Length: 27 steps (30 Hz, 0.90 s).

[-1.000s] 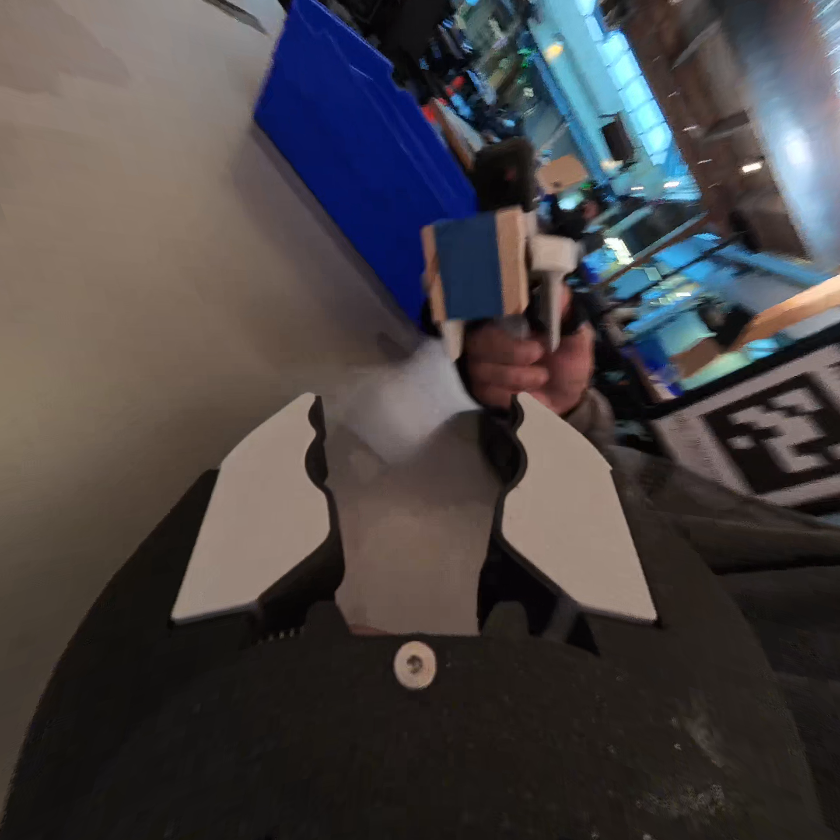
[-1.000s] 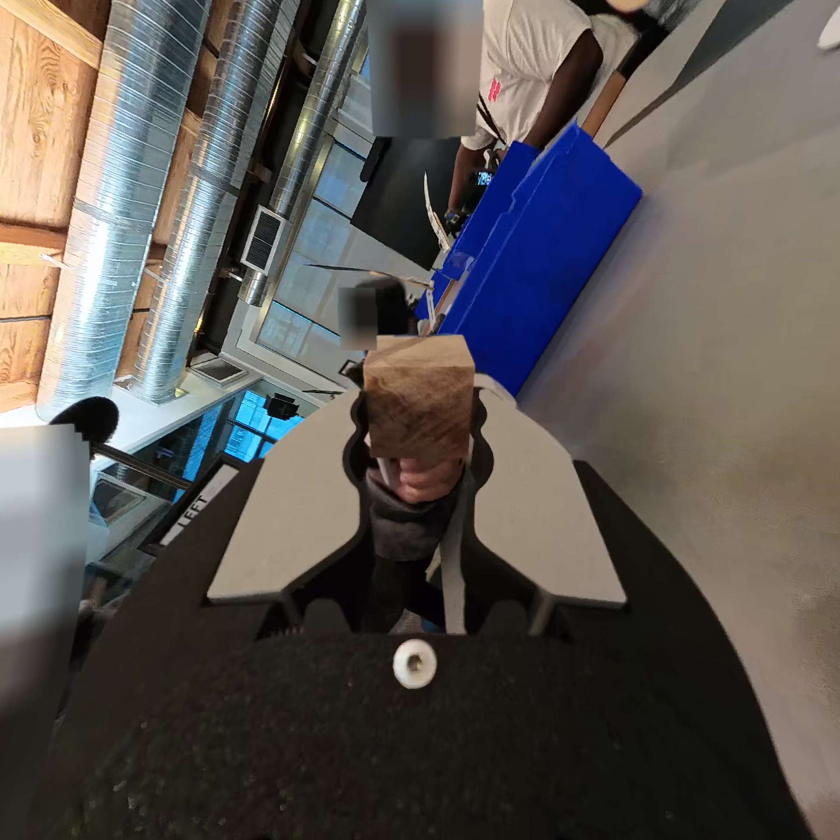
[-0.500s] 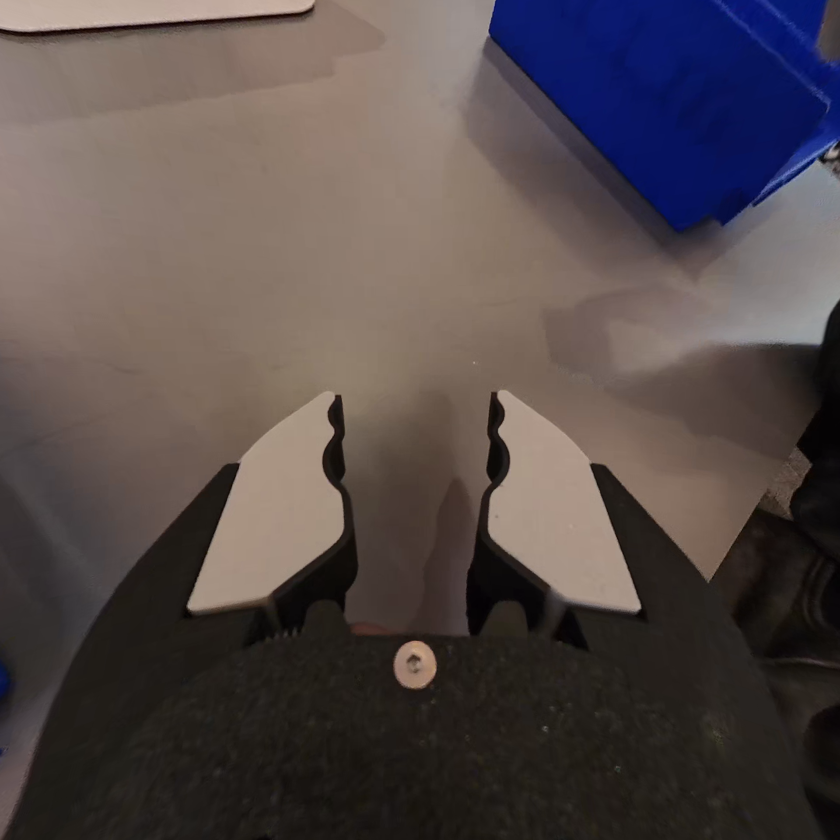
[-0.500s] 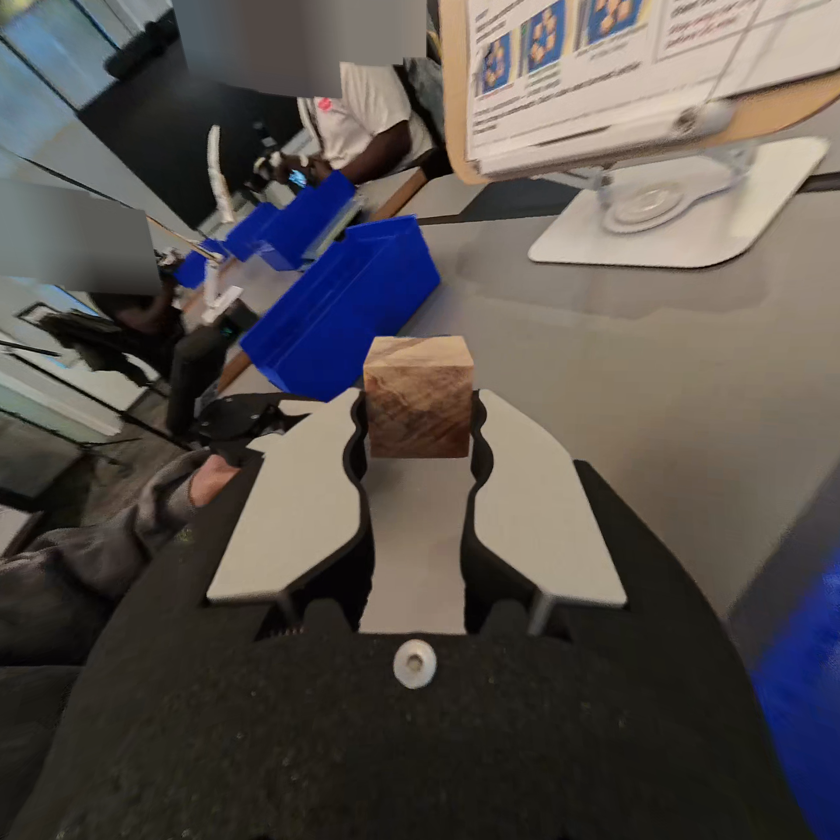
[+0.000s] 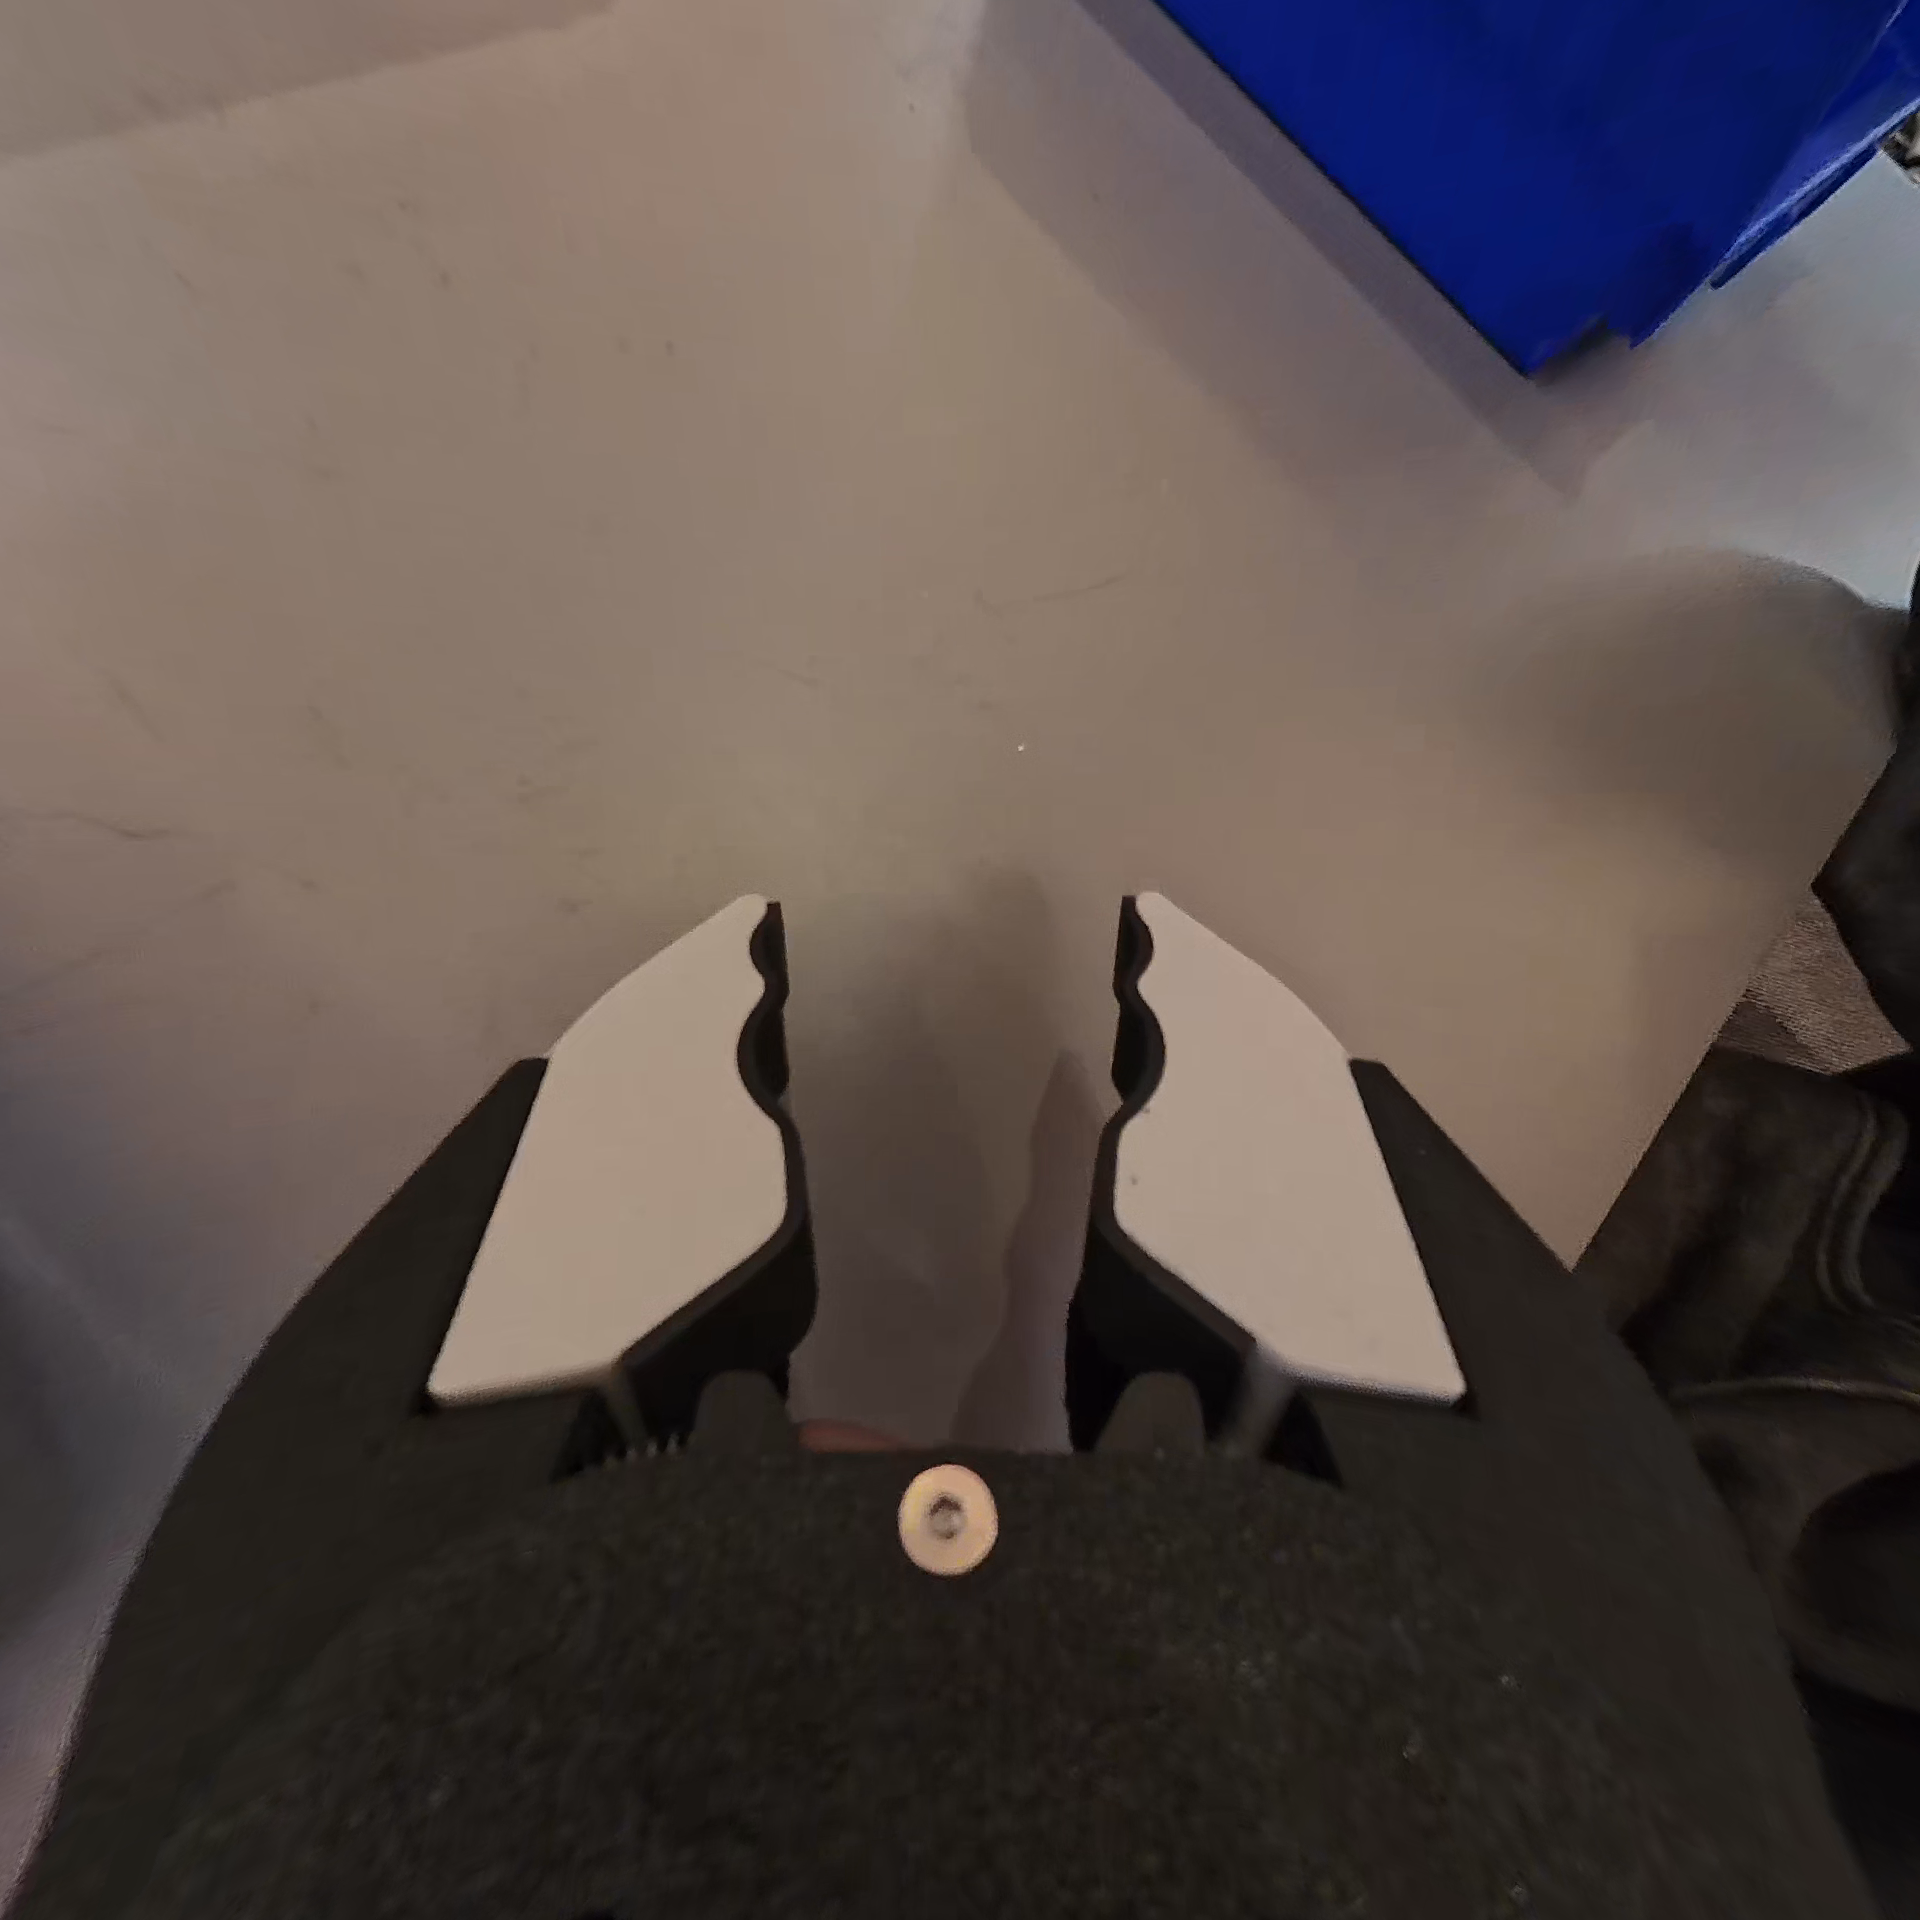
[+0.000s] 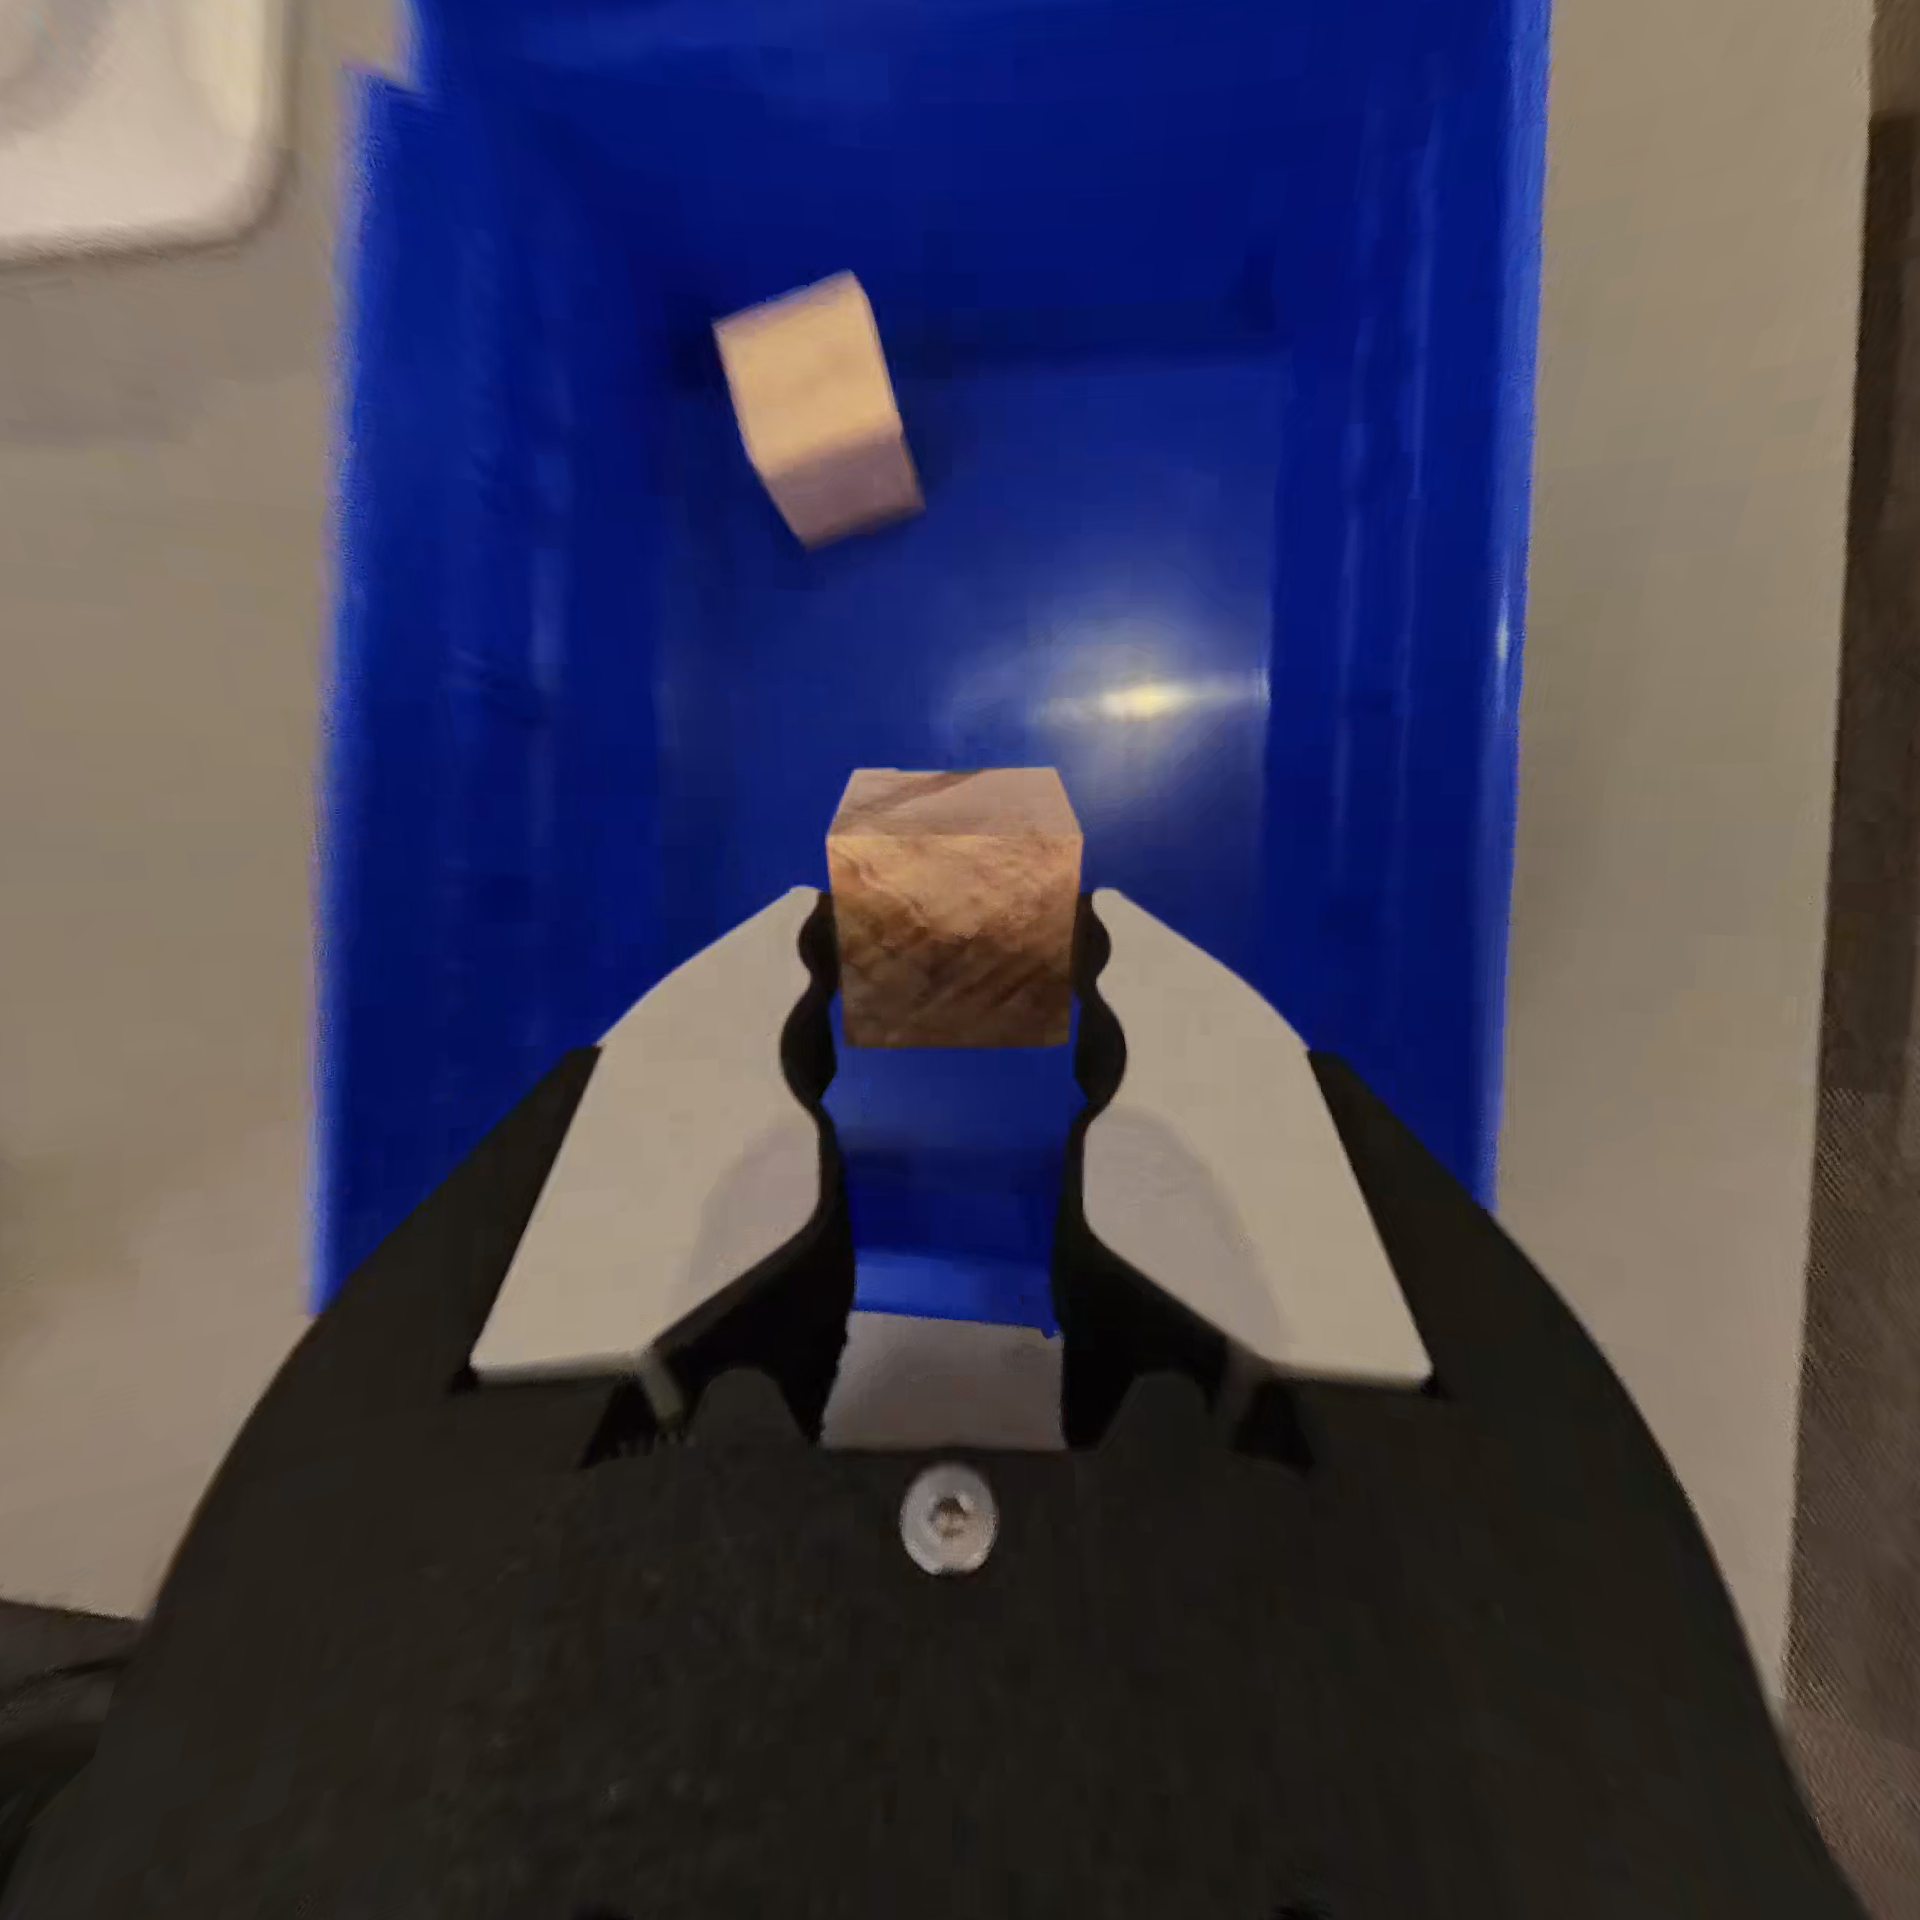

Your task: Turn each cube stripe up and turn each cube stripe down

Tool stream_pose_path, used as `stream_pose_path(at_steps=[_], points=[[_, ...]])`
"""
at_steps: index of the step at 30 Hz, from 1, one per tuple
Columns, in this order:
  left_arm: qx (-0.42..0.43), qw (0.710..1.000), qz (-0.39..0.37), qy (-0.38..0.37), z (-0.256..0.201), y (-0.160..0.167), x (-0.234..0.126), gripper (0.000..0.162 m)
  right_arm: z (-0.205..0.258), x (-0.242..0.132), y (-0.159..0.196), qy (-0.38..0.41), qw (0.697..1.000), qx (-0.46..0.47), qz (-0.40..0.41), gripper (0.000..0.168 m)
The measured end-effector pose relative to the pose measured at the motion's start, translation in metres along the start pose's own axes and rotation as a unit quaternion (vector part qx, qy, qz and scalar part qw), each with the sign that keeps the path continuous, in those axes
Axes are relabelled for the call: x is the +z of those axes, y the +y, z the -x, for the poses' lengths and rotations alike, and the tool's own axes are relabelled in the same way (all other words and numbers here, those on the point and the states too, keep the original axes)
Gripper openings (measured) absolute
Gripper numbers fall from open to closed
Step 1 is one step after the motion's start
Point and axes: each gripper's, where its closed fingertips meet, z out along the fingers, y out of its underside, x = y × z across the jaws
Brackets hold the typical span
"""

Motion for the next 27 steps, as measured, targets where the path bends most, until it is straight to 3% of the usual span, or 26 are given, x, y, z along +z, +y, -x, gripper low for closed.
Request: stream_pose_path(at_steps=[3,10,14,15,20,22,24,27], points=[[-0.001,1.0,0.009,0.002,-0.001,0.002,0.003,0.06,-0.027,0.017,0.025,0.066,0.995,-0.002,0.074,0.044],[0.013,1.0,0.011,0.019,-0.011,0.003,0.006,0.061,-0.04,0.036,0.062,0.108,0.976,-0.041,0.184,0.044],[0.022,1.0,0.011,0.016,-0.012,0.003,0.005,0.062,-0.041,0.038,0.061,0.111,0.977,-0.043,0.177,0.044],[0.022,1.0,0.012,0.017,-0.012,0.003,0.005,0.062,-0.042,0.038,0.058,0.119,0.977,-0.049,0.168,0.051],[0.017,0.999,0.017,0.022,-0.012,0.005,0.006,0.063,-0.03,0.008,0.03,0.119,0.988,-0.049,0.083,0.062],[0.017,0.999,0.018,0.022,-0.012,0.005,0.005,0.063,0.001,-0.01,0.005,0.068,0.996,-0.063,0.003,0.062],[0.017,1.0,0.012,0.021,-0.011,0.003,0.003,0.063,0.063,-0.032,-0.02,-0.058,0.989,-0.09,-0.1,0.056],[0.017,1.0,0.008,0.022,-0.011,0.001,0.001,0.062,0.175,-0.072,-0.03,-0.278,0.915,-0.159,-0.243,0.062]])
